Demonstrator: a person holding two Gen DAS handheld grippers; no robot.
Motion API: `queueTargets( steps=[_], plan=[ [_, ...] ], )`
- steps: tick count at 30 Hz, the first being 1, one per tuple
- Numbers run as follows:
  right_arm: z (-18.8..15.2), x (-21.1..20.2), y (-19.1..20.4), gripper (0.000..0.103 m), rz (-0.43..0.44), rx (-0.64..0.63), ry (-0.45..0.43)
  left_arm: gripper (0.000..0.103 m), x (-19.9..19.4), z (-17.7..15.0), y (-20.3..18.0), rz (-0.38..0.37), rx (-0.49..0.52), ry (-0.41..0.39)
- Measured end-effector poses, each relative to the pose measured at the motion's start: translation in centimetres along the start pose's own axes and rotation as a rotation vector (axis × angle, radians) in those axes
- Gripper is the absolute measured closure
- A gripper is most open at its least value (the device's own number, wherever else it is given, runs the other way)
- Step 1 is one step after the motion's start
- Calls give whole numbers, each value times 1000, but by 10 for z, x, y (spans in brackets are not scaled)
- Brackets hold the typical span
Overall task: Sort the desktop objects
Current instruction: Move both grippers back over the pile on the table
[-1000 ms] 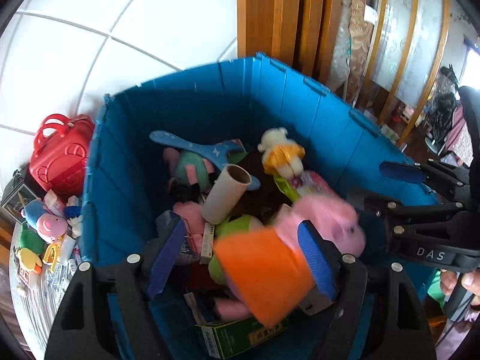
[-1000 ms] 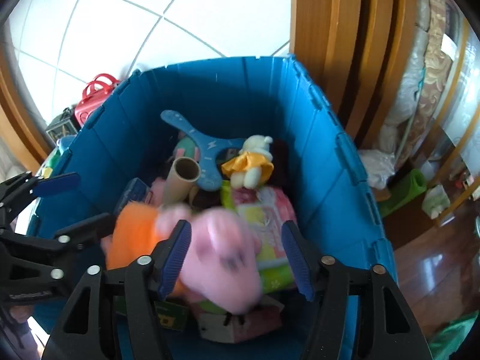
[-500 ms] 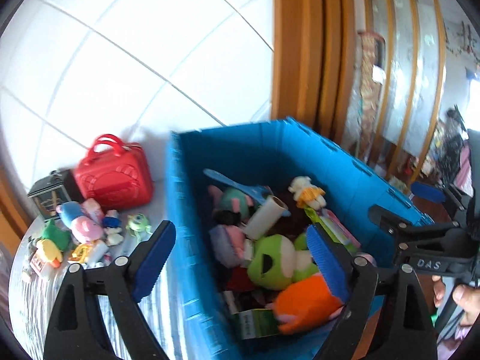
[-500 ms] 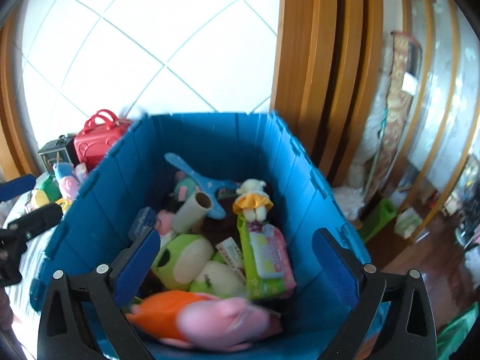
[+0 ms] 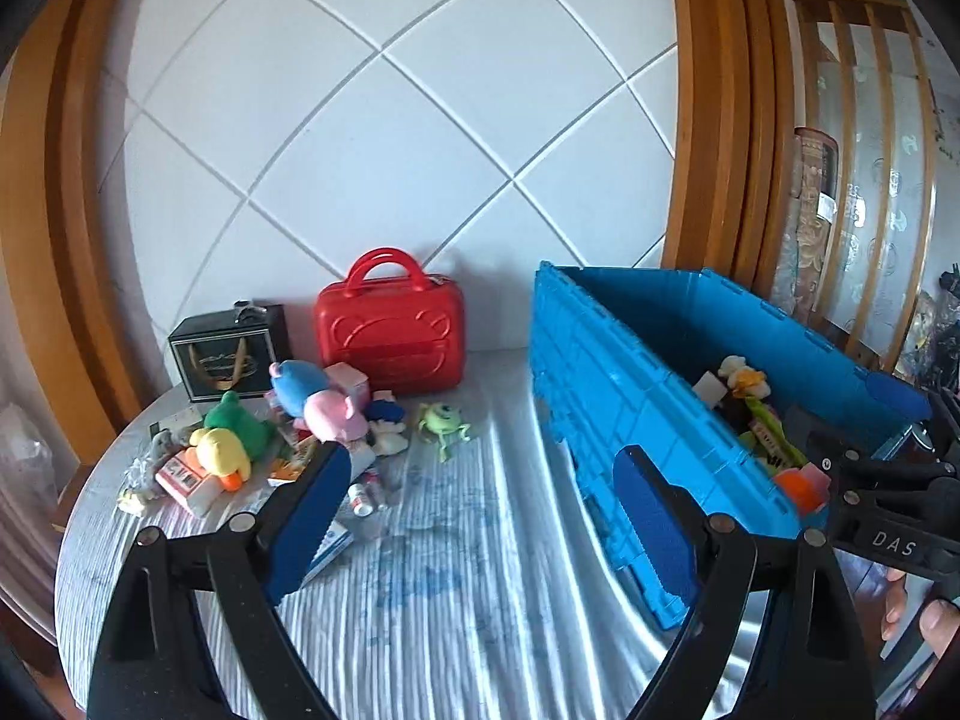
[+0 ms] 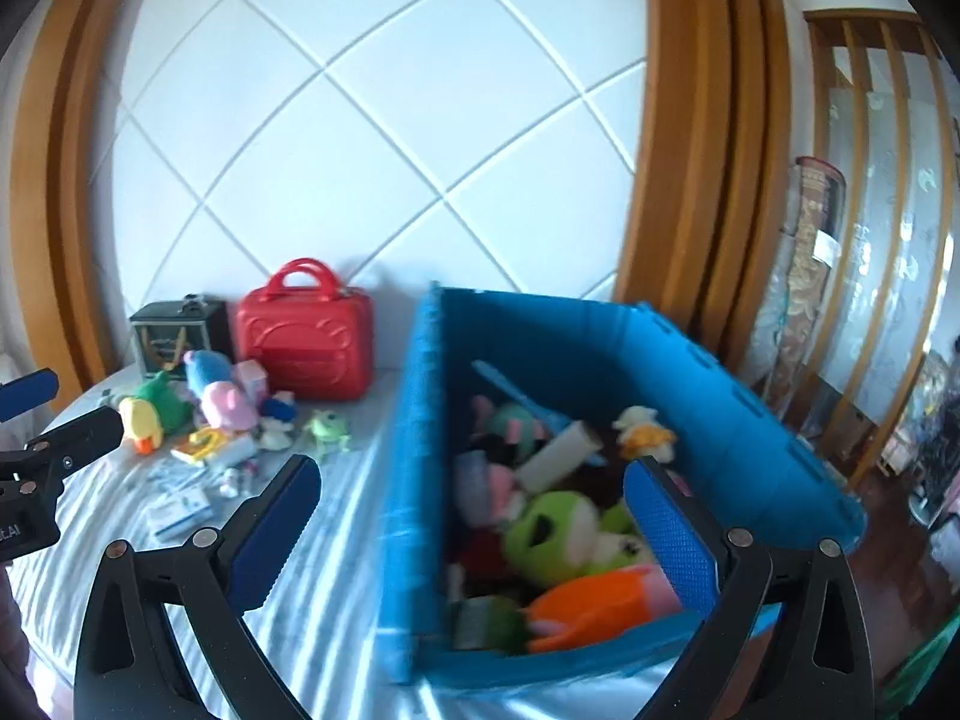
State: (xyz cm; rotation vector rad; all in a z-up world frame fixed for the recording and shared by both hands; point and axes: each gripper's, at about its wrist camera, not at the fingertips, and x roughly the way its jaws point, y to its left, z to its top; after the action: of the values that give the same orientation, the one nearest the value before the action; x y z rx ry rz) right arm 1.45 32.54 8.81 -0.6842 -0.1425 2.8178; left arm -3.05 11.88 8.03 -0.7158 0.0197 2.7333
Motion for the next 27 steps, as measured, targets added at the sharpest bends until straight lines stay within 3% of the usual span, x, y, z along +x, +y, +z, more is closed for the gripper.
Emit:
queueTargets(
  steps=[7,15,21,27],
  plan=[
    [-6,-7,102,0,78,-28,22,13,-13,-28,89,45,-15,33],
    [-7,17,152,0,154,-16,53,13,-7,-44,174,126,-140,35],
    [-13,72,174,0,208,-10,132,13,38,-61,229,211,-242,134],
    [-28,164,190,0,265,4,262,13,116,-85,247,256,-239,277]
  ],
)
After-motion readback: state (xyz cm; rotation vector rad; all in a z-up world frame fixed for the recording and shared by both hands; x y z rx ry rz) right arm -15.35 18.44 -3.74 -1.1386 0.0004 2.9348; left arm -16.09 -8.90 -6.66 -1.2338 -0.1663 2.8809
